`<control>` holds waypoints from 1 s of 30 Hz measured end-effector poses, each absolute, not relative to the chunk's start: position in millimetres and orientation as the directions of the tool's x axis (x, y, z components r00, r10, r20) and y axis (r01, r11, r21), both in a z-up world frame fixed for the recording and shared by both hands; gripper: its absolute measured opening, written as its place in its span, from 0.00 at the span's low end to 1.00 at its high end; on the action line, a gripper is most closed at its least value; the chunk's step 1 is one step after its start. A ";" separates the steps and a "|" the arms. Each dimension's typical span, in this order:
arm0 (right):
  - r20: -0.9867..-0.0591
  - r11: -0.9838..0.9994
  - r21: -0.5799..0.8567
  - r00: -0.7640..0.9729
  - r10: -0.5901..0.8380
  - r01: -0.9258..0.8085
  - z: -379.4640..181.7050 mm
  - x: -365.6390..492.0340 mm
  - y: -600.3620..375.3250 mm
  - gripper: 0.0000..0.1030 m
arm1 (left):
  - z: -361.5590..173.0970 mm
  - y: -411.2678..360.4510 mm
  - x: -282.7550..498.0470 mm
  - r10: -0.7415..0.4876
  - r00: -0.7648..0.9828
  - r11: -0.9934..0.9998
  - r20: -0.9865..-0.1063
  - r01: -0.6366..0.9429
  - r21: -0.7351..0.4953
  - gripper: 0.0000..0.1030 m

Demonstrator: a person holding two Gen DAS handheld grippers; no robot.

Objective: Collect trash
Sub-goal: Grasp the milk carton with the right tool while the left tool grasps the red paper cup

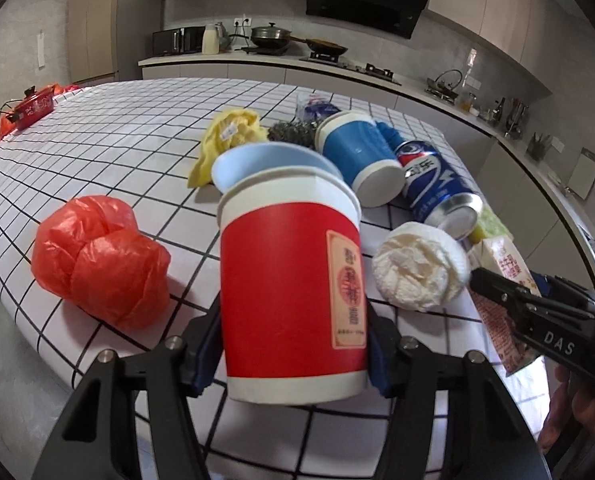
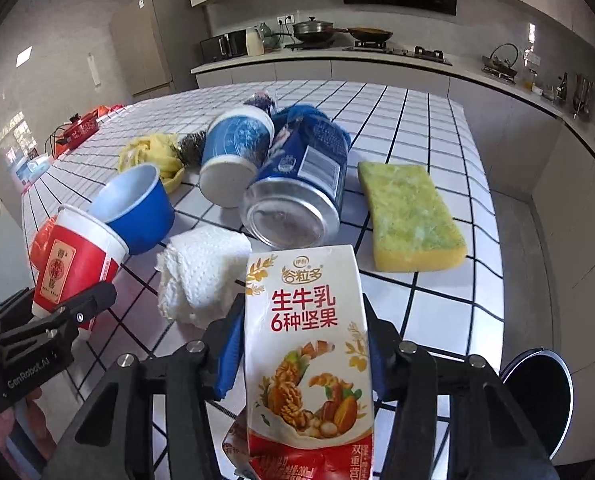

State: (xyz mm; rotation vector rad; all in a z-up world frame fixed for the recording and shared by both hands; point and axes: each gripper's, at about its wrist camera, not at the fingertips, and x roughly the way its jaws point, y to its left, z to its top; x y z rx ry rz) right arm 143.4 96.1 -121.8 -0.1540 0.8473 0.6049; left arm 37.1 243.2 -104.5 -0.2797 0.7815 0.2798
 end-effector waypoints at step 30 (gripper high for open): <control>-0.657 0.966 0.083 0.716 0.237 -0.244 -53.5 104.9 -144.3 0.52 | -63.1 48.4 79.1 -0.172 0.715 0.984 -0.677 0.089 -0.156 0.59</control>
